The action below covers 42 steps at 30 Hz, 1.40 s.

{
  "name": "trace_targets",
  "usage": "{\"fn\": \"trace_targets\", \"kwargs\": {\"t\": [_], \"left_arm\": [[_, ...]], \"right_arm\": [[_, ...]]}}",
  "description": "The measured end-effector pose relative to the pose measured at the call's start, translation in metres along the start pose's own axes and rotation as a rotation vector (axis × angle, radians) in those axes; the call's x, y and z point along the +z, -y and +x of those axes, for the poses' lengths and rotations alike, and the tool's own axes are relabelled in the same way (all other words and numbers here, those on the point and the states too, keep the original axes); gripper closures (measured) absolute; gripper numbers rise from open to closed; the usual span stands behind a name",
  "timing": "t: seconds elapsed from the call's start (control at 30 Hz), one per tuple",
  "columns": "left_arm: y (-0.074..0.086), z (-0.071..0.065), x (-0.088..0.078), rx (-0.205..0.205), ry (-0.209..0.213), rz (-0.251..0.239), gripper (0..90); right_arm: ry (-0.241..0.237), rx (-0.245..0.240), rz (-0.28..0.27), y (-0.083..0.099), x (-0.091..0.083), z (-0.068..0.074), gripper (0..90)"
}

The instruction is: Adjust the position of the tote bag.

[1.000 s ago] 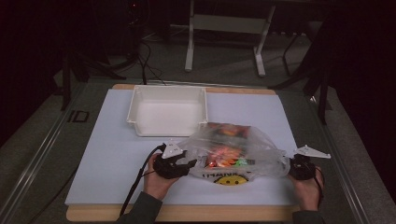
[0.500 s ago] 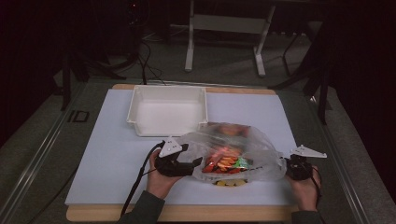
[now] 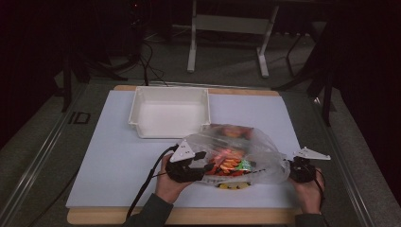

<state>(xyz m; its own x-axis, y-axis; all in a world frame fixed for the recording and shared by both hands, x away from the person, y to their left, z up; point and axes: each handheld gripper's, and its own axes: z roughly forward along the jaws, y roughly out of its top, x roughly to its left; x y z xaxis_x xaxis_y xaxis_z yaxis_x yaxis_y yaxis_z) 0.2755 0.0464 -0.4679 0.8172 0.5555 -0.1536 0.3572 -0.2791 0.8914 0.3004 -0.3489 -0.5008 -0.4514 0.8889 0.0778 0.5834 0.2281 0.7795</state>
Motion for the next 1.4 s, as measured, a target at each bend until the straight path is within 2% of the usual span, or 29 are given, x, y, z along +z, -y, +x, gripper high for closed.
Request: {"fn": "trace_targets", "kwargs": {"t": [0.2, 0.33, 0.53, 0.7, 0.87, 1.1, 1.4], "left_arm": [[-0.006, -0.015, 0.017, 0.052, 0.038, 0.027, 56.0], [-0.003, -0.023, 0.033, 0.110, 0.038, 0.078, 56.6], [0.011, -0.024, 0.051, 0.126, -0.023, 0.173, 51.7], [0.023, -0.024, 0.056, 0.123, -0.013, 0.206, 52.7], [0.028, -0.022, 0.055, 0.129, -0.031, 0.221, 52.6], [0.037, -0.014, 0.050, 0.102, -0.050, 0.229, 52.7], [0.048, -0.011, 0.047, 0.090, -0.068, 0.252, 52.0]], "right_arm": [[0.000, 0.004, -0.002, 0.000, -0.001, -0.001, 89.1], [0.000, 0.011, 0.006, 0.001, -0.001, -0.002, 89.1], [0.005, 0.021, 0.019, 0.004, -0.002, -0.006, 89.1], [0.016, 0.032, 0.033, 0.007, -0.004, -0.010, 89.1], [0.037, 0.056, 0.058, 0.011, -0.004, -0.015, 89.2], [0.066, 0.060, 0.093, 0.016, -0.002, -0.019, 89.3], [0.070, 0.067, 0.107, 0.019, -0.001, -0.022, 89.2]]}}
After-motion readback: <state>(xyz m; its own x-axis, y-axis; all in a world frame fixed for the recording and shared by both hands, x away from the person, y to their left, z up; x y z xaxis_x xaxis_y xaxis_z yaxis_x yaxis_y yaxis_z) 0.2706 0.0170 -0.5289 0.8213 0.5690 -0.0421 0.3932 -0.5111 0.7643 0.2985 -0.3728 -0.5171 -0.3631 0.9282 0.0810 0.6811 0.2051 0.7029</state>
